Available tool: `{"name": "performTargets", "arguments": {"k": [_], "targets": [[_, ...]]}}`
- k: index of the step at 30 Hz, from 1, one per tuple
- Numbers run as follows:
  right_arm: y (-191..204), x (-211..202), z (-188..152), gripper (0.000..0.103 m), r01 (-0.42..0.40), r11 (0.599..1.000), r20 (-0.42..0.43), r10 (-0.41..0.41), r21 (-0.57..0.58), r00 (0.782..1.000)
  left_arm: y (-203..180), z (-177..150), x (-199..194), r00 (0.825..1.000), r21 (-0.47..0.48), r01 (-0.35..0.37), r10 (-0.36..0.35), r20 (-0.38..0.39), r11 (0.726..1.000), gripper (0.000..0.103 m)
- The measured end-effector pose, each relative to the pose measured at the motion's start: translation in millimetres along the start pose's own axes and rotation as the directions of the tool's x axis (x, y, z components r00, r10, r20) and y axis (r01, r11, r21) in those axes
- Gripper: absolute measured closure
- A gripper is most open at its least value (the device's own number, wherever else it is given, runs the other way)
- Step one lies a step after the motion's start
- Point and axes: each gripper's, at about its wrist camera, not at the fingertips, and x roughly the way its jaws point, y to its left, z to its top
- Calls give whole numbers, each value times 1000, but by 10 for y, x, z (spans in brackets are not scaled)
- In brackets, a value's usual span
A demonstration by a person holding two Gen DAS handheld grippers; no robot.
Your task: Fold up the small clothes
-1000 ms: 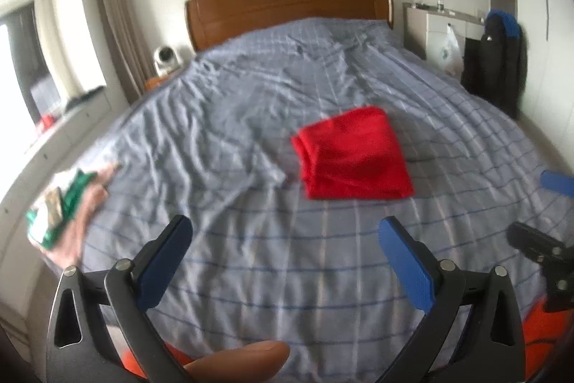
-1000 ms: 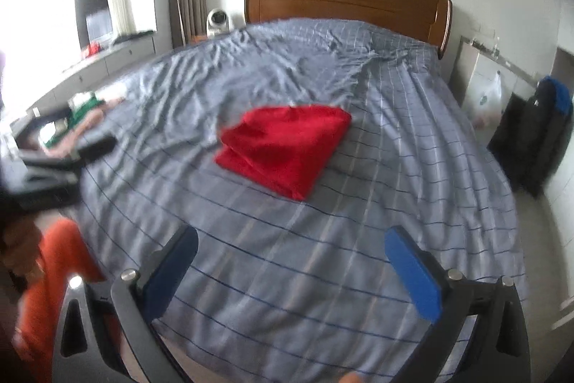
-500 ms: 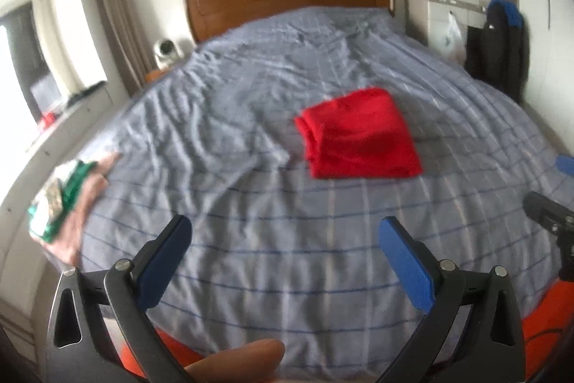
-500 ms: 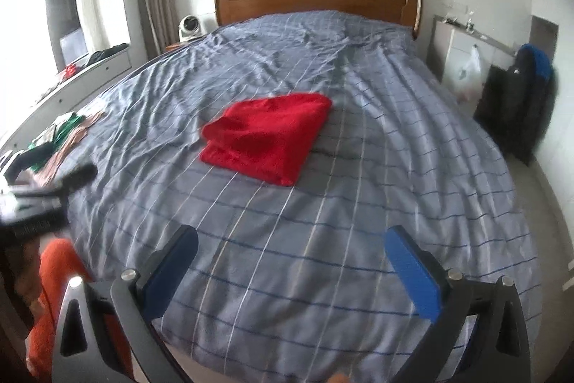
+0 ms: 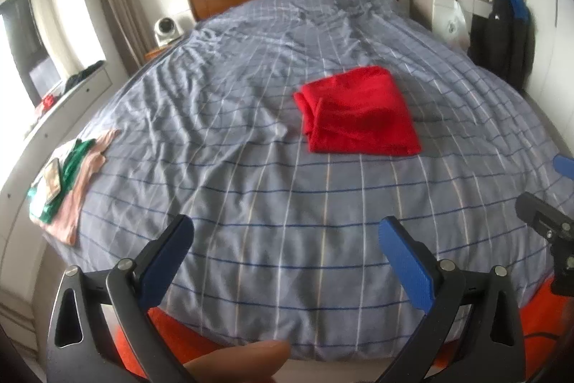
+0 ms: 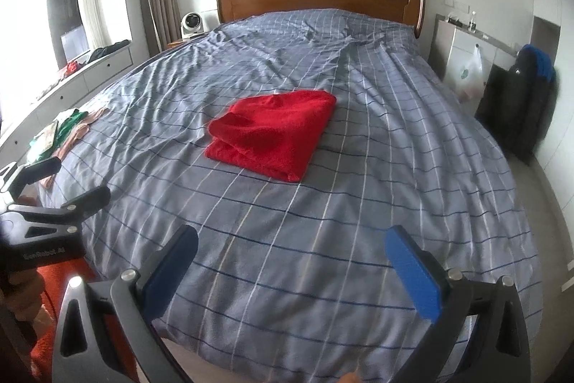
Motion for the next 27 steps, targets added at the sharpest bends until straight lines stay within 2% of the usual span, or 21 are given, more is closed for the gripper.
{"name": "performTargets", "arguments": {"k": [18,27], "targets": [[211,18,-17,1,15,997,-20,-17,-72,1000,10,-6,-85,1000,-24,15,-14,14,1000,0],[225,57,-43,1,19,997,-32,-22,-75,999,32,5,-148,998,-36,-10,12,56,999,0]]}}
